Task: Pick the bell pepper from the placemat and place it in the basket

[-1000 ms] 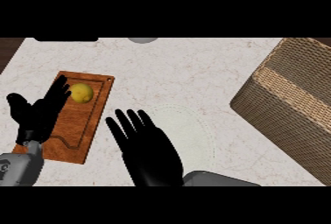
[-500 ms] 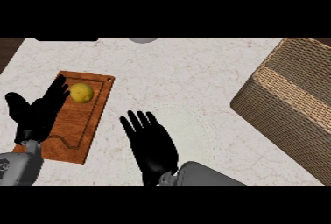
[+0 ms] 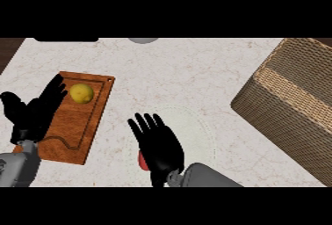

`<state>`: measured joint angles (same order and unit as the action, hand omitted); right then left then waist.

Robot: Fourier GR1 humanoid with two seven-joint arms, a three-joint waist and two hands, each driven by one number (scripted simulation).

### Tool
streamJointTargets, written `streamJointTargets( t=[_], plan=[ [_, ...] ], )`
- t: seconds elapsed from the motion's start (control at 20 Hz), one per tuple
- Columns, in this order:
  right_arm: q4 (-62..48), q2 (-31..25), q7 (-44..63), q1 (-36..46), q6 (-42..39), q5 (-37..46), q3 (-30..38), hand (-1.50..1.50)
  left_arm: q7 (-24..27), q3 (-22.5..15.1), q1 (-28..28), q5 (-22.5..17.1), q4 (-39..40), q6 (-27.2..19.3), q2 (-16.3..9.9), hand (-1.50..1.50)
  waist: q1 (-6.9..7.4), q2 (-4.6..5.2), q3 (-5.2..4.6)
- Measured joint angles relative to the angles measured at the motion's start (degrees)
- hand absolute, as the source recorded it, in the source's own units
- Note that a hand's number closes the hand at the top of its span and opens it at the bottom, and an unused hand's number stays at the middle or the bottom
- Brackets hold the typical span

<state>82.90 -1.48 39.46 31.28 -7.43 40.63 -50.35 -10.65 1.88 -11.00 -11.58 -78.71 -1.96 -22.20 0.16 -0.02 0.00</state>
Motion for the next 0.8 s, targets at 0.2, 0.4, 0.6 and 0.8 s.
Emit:
streamJointTargets(
  t=[0.2, 0.4, 0.6, 0.8],
  plan=[
    [-0.1, 0.7, -3.6, -1.4, -1.9, 0.3, 2.7, -1.5, 0.4, 0.7, -0.9, 1.2, 1.3, 0.1, 1.2, 0.0, -0.07, 0.02, 0.0],
    [1.4, 1.2, -5.2, -3.9, -2.9, 1.2, 2.6, -1.5, -1.4, 0.7, -0.8, 2.3, -0.4, -0.1, 2.4, 0.0, -0.06, -0.01, 0.0],
    [1.2, 1.3, -5.5, -4.5, -2.3, 1.7, 1.2, -1.5, 0.1, 1.8, -0.6, 3.2, 1.0, 0.9, 3.0, 0.0, 0.0, 0.01, 0.0],
    [-0.5, 1.4, -4.8, -5.1, -0.9, 4.2, -0.2, -1.5, -0.3, 2.5, 0.0, 3.7, -0.2, 1.5, 3.4, 0.0, 0.06, 0.0, 0.0]
  ],
)
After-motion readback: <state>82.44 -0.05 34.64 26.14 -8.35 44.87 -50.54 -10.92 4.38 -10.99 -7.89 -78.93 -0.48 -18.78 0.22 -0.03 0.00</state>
